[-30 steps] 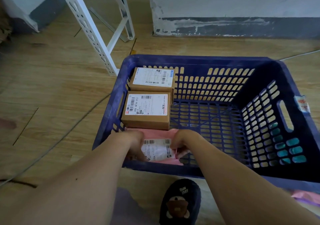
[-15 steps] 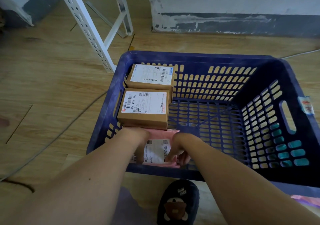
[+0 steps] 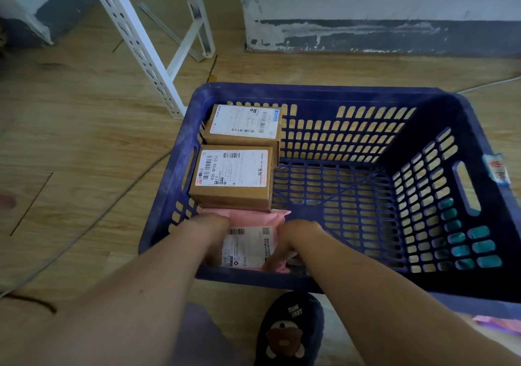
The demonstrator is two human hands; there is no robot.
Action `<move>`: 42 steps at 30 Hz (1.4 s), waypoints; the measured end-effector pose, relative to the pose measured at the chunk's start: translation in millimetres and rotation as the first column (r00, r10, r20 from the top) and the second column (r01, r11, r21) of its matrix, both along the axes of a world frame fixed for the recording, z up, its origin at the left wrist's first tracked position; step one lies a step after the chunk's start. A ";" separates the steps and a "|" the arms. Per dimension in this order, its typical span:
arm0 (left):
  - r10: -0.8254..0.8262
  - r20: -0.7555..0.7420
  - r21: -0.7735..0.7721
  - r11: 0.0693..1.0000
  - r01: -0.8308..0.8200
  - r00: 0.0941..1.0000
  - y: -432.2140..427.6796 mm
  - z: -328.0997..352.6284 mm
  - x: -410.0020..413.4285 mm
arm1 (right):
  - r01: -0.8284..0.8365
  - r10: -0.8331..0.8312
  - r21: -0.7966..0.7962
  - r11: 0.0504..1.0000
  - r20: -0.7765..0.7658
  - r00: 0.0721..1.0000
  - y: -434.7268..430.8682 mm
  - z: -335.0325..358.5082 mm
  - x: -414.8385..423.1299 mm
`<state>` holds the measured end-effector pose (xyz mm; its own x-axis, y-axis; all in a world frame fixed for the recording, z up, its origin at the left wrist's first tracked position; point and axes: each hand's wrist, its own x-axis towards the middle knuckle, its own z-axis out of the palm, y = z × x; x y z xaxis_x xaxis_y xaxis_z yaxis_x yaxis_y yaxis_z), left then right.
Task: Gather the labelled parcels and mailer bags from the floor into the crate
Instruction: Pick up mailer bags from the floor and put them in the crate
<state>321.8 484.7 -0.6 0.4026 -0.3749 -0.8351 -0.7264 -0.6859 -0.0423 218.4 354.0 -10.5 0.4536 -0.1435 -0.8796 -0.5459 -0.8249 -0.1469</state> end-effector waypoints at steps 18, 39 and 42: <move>0.079 -0.149 -0.248 0.962 -0.115 0.986 -85.0 105.8 -30.5 | 0.468 -0.498 0.179 0.865 0.190 0.846 -66.3 97.7 -39.6; -0.296 -0.094 -0.804 0.586 0.103 0.951 -262.4 158.0 -222.0 | 0.909 -0.713 0.244 0.337 0.697 0.077 -202.2 166.5 -289.1; -0.354 -0.093 -0.799 0.584 0.142 0.931 -282.2 145.7 -252.8 | 0.929 -0.709 0.287 0.233 0.704 -0.039 -215.7 156.0 -322.3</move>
